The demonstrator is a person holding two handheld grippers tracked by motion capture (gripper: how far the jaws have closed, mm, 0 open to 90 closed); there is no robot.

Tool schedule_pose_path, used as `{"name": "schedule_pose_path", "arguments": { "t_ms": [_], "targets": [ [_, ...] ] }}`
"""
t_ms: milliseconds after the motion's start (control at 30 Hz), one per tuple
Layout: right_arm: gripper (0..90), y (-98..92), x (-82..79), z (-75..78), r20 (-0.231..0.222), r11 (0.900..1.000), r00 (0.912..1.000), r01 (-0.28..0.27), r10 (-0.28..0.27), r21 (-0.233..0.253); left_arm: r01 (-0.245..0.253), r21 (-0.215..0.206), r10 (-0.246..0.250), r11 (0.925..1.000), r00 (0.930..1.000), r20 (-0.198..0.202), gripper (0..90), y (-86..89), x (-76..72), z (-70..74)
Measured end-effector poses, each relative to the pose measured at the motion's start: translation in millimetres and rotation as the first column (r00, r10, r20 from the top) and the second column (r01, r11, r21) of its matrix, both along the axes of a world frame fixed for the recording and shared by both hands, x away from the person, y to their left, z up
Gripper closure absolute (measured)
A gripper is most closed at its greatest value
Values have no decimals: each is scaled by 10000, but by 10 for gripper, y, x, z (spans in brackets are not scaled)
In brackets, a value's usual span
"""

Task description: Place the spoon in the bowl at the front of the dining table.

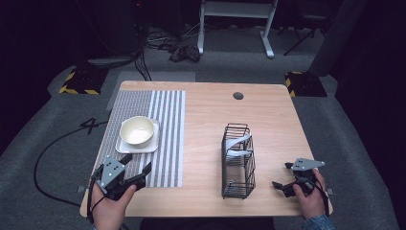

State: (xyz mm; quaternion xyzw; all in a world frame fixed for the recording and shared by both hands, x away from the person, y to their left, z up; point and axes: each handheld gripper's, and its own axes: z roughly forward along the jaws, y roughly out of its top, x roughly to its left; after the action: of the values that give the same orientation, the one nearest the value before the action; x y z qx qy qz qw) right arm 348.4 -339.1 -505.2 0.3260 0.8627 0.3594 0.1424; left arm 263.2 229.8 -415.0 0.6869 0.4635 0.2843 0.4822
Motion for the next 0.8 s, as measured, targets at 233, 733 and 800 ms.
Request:
{"name": "schedule_pose_path", "arguments": {
  "t_ms": [233, 733, 800],
  "targets": [
    [12, -1, 1, 0, -6, 10000, 10000, -4, 4, 2, 272, 227, -276, 9994, 9994, 192, 278, -79, 55, 81],
    [6, 1, 3, -1, -48, 10000, 10000, 49, -49, 7, 1551, 370, -1570, 9872, 9861, 538, 275, -439, 228, 252],
    [6, 1, 4, -2, -45, 10000, 10000, 47, -47, 8, 1639, 417, -1661, 9856, 9845, 559, 275, -464, 242, 261]
  ]
}}
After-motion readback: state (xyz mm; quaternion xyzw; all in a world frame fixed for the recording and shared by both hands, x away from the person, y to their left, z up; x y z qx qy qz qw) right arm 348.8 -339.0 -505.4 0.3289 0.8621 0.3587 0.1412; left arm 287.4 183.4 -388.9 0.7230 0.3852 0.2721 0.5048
